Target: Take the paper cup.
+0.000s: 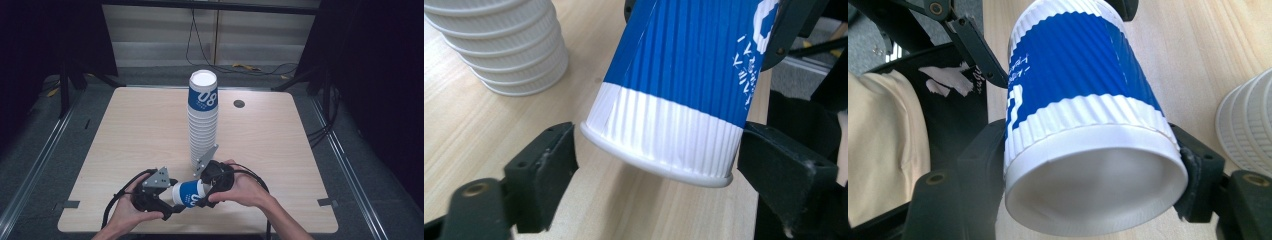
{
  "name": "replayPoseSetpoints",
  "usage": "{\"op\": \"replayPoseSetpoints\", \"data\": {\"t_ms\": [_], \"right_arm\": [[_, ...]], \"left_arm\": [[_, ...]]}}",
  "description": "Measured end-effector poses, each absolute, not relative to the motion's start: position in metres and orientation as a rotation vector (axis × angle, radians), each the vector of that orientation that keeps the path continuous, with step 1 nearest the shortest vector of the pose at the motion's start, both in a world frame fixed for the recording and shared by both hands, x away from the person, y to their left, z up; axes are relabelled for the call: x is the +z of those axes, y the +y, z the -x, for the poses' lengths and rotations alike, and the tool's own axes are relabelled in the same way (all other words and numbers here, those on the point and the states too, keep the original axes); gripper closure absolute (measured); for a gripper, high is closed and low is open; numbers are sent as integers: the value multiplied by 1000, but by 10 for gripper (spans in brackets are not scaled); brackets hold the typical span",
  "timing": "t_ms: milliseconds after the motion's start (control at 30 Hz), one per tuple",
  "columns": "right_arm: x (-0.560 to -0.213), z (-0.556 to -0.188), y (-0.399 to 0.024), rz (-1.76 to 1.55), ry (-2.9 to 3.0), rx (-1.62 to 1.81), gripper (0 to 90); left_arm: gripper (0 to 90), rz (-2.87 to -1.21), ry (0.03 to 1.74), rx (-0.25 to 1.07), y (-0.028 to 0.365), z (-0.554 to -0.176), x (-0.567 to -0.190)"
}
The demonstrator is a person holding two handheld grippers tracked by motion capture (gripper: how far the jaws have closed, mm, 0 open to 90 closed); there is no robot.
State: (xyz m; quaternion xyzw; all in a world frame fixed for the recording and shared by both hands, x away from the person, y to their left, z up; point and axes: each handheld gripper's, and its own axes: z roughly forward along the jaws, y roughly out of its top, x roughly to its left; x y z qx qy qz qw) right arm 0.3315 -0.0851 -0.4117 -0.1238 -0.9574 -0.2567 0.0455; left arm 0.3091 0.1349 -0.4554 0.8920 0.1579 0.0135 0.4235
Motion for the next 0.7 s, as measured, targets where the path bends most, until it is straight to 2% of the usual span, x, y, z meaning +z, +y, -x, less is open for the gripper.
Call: {"op": "replayPoseSetpoints", "data": {"t_ms": [233,700], "right_arm": [[-415,-332,-93,403,-2897,-869,288],[-425,-320,-117,520,-2825,-1085,285]], "left_arm": [[162,-2189,416,39,140,-309,-453],[159,-1992,459,34,154,-312,-442]]}}
